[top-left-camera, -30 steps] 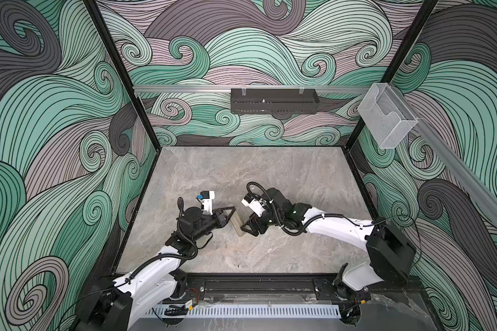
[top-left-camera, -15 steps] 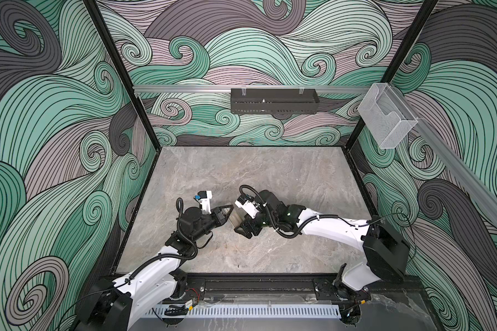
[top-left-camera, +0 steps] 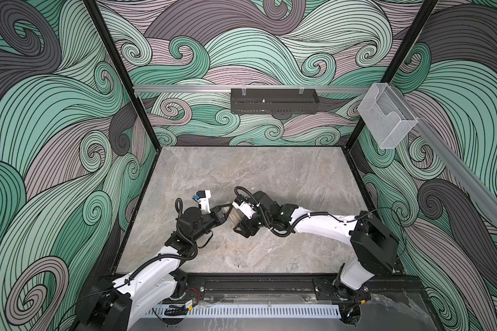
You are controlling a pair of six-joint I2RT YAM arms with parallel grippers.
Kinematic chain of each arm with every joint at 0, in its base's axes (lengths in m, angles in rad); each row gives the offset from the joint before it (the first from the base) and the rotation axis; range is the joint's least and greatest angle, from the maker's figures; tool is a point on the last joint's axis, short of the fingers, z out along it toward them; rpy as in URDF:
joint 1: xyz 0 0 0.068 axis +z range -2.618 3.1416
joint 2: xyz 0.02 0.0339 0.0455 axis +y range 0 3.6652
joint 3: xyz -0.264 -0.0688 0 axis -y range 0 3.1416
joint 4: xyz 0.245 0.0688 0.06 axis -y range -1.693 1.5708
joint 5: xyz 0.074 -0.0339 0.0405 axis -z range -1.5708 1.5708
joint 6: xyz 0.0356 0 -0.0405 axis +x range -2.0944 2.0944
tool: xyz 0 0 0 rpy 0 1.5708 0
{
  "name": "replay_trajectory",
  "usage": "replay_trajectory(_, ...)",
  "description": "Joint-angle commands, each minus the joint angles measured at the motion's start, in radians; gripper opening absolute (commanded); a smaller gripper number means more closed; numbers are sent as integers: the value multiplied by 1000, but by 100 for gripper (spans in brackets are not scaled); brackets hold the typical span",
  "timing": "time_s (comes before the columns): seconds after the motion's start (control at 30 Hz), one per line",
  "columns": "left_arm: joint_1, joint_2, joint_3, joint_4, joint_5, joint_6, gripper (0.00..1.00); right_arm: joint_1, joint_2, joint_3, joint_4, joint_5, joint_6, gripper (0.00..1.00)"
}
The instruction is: Load the batteries into the remote control
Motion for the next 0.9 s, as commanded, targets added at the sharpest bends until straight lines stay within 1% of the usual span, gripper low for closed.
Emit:
replay_trajectory(0.0,-7,1,7,47,-15,-12,0,6,12,18,-1,5,8,69)
replay_trajectory(0.37,-6,1,2,43,-29,-13,0,9,4,8,7,19,9,47)
replay_trajectory(0.43,-8,0,0,44,-30,-13,0,9,2,3,10,18,7,40)
replay_trajectory(0.6,-8,-2,-2,44,-26,-7,0,10,-3,0,11,19,1,26)
replay_trajectory(0.67,-7,-6,-1,40,-26,-5,4,9,-12,-4,18,20,-3,21)
replay_trajectory(0.73,-8,-12,-1,26,-31,-1,10,9,-20,-14,30,28,-9,17)
replay_trajectory(0.87,-8,-30,0,-16,-44,16,36,1,-22,-27,36,41,-17,8)
